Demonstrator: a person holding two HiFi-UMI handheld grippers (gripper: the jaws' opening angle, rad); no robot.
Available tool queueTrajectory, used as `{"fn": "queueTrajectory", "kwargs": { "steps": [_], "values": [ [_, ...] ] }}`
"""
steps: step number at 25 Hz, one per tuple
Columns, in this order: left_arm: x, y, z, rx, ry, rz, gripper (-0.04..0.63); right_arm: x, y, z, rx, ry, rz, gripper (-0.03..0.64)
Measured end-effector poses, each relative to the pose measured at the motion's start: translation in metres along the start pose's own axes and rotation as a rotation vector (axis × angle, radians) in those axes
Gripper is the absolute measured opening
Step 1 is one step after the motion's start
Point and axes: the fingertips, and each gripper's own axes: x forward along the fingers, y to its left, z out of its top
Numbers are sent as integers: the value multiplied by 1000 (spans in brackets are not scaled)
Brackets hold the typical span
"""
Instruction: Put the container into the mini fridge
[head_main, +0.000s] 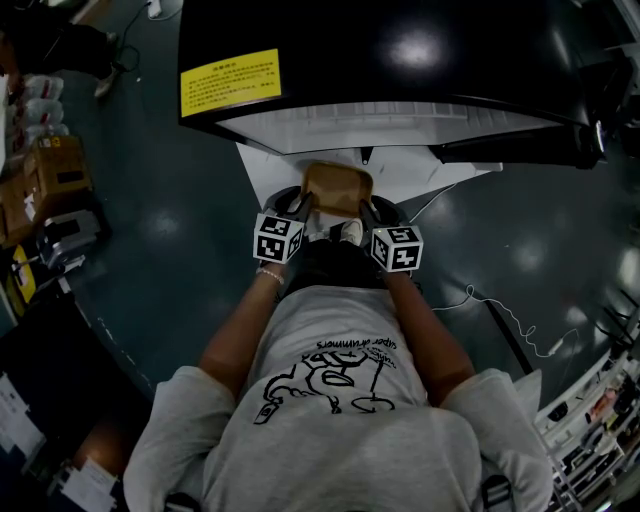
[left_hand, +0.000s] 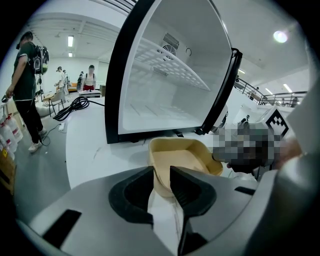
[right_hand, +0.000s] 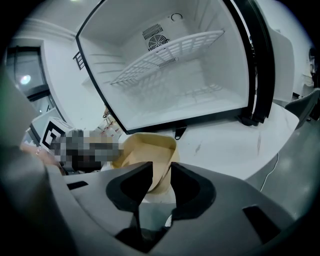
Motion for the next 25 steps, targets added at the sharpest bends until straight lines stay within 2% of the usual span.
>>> {"fn": "queueTrajectory", "kwargs": {
  "steps": [25],
  "values": [
    [-16,-14,7,-18,-15,-11,109,-15,4,20,0,-46,-1,112]
  ]
}}
